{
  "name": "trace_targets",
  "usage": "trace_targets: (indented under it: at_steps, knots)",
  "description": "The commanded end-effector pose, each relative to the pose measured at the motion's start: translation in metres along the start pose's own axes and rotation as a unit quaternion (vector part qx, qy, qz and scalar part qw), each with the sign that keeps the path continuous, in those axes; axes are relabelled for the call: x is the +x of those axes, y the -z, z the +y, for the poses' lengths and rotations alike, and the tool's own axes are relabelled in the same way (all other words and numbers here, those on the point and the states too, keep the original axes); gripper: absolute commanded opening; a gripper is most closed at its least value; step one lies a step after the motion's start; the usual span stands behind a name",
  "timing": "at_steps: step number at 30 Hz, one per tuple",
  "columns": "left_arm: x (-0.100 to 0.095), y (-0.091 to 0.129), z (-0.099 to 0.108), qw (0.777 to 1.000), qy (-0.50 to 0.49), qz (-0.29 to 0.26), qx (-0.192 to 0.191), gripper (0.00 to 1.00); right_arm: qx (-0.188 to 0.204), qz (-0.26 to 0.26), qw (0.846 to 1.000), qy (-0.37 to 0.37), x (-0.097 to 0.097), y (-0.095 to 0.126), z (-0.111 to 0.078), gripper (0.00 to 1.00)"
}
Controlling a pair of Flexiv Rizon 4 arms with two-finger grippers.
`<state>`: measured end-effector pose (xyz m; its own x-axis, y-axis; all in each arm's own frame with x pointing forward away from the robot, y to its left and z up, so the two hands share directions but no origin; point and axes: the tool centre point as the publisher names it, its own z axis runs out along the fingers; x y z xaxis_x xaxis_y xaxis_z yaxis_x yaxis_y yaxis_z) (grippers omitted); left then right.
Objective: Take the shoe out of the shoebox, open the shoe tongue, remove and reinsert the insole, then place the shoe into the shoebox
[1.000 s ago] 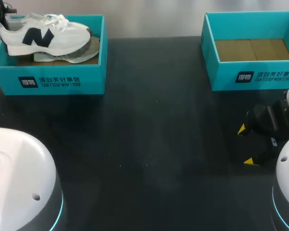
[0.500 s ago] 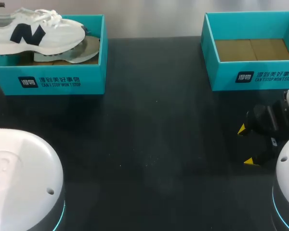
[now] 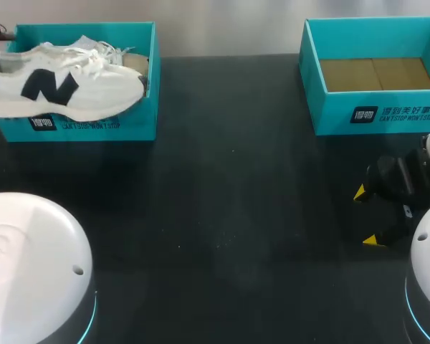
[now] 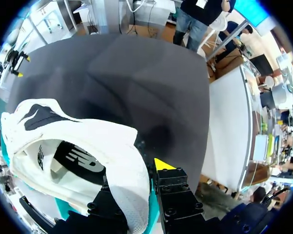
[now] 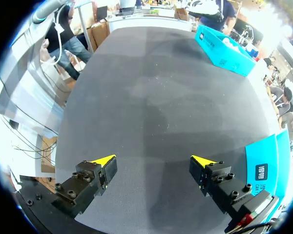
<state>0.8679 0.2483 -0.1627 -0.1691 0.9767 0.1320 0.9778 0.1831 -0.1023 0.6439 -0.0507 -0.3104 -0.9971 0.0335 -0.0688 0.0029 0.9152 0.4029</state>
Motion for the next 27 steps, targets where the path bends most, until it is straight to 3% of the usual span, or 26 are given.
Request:
trace_targets:
  at_steps: [1, 13, 27]
  knots:
    - [-0.001, 0.002, -0.031, 0.997, 0.0, 0.004, -0.073, 0.0, 0.002, -0.001, 1.0, 0.0, 0.001, 0.0, 0.001, 1.0]
    - [-0.001, 0.002, -0.031, 0.997, 0.0, 0.004, -0.073, 0.0, 0.002, -0.001, 1.0, 0.0, 0.001, 0.0, 0.001, 1.0]
    - [-0.045, -0.023, -0.108, 0.996, 0.002, 0.029, -0.083, 0.0, 0.002, -0.001, 1.0, 0.0, 0.001, 0.0, 0.001, 1.0]
